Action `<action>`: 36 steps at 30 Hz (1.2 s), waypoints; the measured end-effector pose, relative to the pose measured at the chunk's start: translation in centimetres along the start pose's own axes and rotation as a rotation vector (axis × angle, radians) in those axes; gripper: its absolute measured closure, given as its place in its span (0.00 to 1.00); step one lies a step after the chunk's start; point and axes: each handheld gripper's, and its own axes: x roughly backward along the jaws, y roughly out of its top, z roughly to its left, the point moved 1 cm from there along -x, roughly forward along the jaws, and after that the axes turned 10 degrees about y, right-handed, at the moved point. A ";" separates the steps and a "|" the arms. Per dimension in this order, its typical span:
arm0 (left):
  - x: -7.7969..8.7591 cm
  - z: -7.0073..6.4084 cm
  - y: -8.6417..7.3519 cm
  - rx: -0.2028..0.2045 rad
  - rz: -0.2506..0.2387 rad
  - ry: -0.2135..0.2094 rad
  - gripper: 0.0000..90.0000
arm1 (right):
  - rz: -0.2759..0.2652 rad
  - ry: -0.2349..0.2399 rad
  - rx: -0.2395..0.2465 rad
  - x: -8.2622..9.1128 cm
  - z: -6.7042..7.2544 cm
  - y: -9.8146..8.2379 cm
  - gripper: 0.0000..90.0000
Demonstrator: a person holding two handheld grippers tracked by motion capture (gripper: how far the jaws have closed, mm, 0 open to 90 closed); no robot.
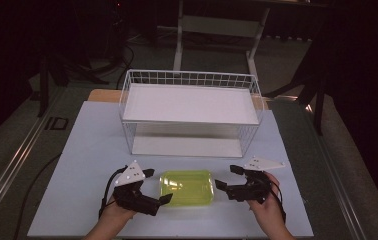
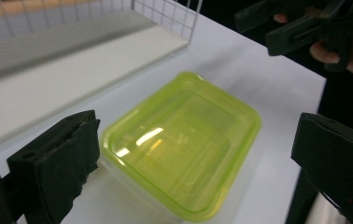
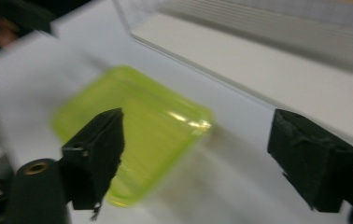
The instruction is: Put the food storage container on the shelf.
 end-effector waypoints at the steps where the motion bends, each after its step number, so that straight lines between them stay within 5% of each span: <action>1: -0.2 0.0 -0.1 0.009 0.007 0.000 0.02 | -0.008 0.005 -0.009 0.0 -0.2 -0.1 0.15; 5: -0.9 0.0 -0.2 0.034 0.043 0.002 0.02 | 0.033 0.012 -0.048 -0.5 -0.7 -0.5 0.14; 7: -1.3 0.1 -0.4 0.068 0.062 0.000 0.02 | 0.065 -0.037 -0.068 -0.9 -0.7 -0.7 0.14; 14: -2.4 1.5 -1.0 0.229 0.121 -0.016 0.02 | 0.131 0.005 -0.252 -2.5 -0.8 -1.1 0.15; 16: -2.7 1.6 -1.2 0.241 0.150 -0.004 0.02 | 0.152 0.024 -0.279 -2.9 -0.8 -1.2 0.15; 21: -3.2 2.4 -1.9 0.365 0.189 -0.040 0.03 | 0.174 0.039 -0.349 -3.8 -1.1 -1.5 0.26; 25: -3.6 2.9 -2.5 0.413 0.248 -0.006 0.21 | 0.177 0.058 -0.426 -4.1 -1.7 -1.8 0.40; 29: -3.9 2.8 -2.9 0.435 0.291 0.018 0.33 | 0.188 0.076 -0.451 -4.5 -1.8 -2.1 0.52; 33: -4.0 3.0 -3.2 0.466 0.287 -0.041 0.58 | 0.197 0.094 -0.479 -4.7 -1.8 -2.2 0.64; 36: -4.0 3.2 -3.4 0.482 0.290 -0.010 0.70 | 0.204 0.098 -0.485 -4.9 -1.6 -2.2 0.73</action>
